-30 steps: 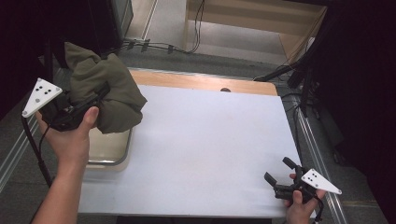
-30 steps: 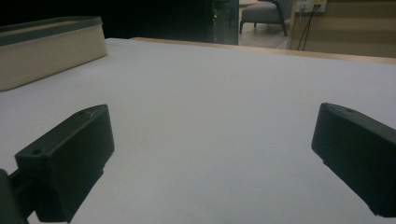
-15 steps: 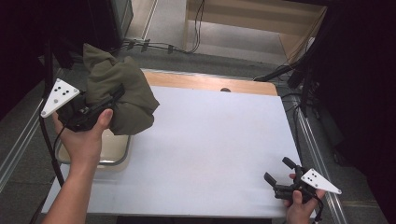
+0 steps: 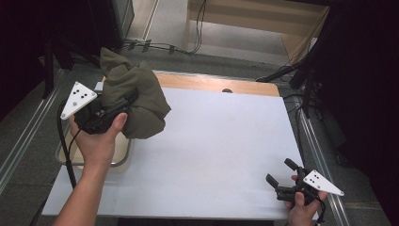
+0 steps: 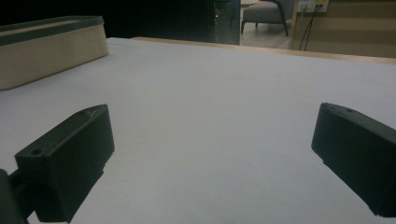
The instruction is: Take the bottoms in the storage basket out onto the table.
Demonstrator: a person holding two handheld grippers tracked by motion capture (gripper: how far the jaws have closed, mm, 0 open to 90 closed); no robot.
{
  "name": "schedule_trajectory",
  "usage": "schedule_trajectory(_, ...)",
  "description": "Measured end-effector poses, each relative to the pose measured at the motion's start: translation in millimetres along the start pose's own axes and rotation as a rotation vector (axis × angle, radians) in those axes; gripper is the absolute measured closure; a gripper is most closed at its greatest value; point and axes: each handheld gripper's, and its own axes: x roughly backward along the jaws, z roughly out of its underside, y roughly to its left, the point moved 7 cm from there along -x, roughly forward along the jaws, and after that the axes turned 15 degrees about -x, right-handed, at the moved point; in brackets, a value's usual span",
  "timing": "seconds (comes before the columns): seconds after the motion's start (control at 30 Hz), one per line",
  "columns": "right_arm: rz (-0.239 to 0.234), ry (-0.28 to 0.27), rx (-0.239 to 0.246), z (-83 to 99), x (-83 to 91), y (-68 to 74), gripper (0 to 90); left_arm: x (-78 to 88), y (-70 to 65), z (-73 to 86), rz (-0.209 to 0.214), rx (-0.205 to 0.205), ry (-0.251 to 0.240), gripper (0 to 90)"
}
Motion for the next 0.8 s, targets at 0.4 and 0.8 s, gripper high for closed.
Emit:
schedule_trajectory(0.4, 0.000, -0.001, 0.003, -0.1, -0.5, 0.0, 0.0, -11.0, -16.1, 6.7, 0.031, 0.004, 0.007, 49.4)
schedule_trajectory(0.8, 0.001, -0.001, 0.003, -0.1, -0.7, 0.2, 0.0, -25.3, -36.5, 14.0, 0.072, 0.019, 0.012, 49.3)
